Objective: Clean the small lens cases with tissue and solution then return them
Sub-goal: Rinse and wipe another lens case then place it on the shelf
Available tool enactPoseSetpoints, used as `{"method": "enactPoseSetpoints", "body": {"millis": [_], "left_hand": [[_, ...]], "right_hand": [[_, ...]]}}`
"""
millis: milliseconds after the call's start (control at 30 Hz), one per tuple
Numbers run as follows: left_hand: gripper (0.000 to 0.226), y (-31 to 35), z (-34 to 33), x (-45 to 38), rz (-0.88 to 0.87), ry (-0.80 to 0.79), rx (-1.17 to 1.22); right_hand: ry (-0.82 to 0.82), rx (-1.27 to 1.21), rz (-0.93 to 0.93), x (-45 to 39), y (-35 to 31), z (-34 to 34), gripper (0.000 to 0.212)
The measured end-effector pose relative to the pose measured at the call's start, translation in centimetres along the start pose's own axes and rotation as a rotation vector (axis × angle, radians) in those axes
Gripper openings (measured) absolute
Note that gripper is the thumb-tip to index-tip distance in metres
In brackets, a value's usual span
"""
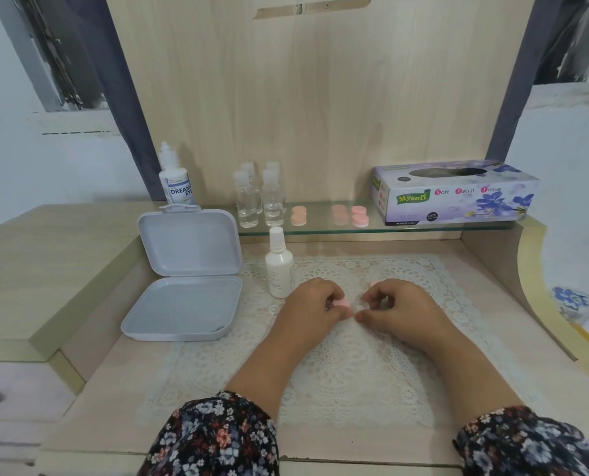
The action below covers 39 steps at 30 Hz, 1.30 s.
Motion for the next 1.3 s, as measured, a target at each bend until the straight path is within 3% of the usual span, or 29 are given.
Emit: {"method": "enactPoseSetpoints", "body": {"millis": [500,767,1000,1300], "left_hand": [[0.04,-0.3,-0.4,-0.1,-0.044,-0.023,0.021],[0.036,-0.7,-0.5,-0.1,-0.009,-0.041,0.088],[0.053,-0.7,-0.3,-0.2,-0.002,-0.019,0.048],[0.039,-1.0,-0.6,-0.2,0.005,-0.06,0.101]], "right_hand": [[0.003,0.013,0.001,-0.2,0.2,-0.2,0.022],[-0.009,0.024,-0.004,-0.2,0.1,0.0,0.022],[-0.005,0.03,-0.005,-0.1,0.0,0.0,0.022],[-0.009,0.032,-0.003,-0.1,0.0,0.0,0.022]]}}
Point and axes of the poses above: each hand's wrist, its own x-axis away from the middle knuckle, its own z-axis out of the back of the hand, y = z × x, the point moved 3 cm from there along -x, towards the middle knuckle, and after that the axes turned 5 degrees about x, right-handed, at the moved point
